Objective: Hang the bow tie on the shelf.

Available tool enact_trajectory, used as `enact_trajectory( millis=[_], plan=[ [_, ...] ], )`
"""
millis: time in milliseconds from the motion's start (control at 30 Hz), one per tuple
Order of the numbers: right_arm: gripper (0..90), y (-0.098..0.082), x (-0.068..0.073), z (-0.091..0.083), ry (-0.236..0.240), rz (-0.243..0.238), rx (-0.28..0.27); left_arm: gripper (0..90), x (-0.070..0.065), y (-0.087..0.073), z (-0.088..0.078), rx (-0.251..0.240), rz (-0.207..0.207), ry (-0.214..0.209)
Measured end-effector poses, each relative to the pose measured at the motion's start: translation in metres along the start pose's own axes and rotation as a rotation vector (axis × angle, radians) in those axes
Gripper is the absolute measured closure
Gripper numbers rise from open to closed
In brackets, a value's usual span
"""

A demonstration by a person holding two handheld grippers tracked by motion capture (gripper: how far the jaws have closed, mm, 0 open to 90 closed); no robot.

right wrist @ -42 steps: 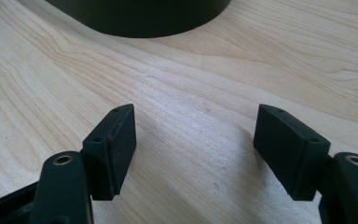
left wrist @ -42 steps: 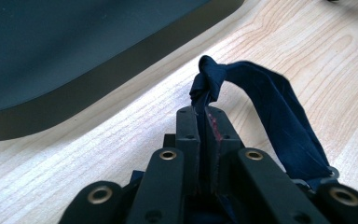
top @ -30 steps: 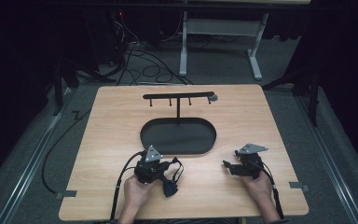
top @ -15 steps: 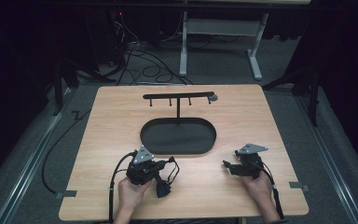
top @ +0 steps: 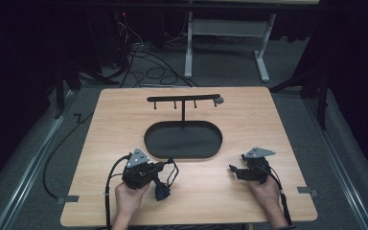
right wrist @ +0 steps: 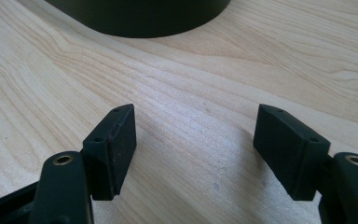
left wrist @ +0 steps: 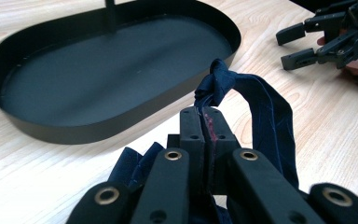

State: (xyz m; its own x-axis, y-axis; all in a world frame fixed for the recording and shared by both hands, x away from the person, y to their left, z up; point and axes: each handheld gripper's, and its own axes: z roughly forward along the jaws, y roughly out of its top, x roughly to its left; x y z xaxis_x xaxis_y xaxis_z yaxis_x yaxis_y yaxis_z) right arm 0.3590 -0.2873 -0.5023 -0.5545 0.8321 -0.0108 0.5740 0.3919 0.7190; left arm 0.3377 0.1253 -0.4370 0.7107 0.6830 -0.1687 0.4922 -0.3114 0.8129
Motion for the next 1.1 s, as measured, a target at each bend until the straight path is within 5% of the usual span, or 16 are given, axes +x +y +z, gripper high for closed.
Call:
enact_trajectory(
  millis=[333,533,700,800,1100],
  plan=[
    [31.0,0.0,0.0,0.0,0.003,0.001,0.001,87.8,0.016,0.01,-0.026,-0.041,-0.015,0.07],
    [31.0,0.0,0.0,0.0,0.003,0.003,0.002,87.9,0.024,0.021,-0.028,-0.043,-0.008,0.121],
    [31.0,0.0,0.0,0.0,0.003,0.003,0.0,87.9,0.026,0.034,-0.029,-0.056,0.01,0.141],
    [31.1,0.0,0.0,0.0,0.003,0.004,0.0,87.9,0.024,0.042,-0.031,-0.056,0.053,0.195],
    [31.0,0.0,0.0,0.0,0.003,0.005,0.0,88.0,0.031,0.058,-0.033,-0.102,0.048,0.193]
  ],
)
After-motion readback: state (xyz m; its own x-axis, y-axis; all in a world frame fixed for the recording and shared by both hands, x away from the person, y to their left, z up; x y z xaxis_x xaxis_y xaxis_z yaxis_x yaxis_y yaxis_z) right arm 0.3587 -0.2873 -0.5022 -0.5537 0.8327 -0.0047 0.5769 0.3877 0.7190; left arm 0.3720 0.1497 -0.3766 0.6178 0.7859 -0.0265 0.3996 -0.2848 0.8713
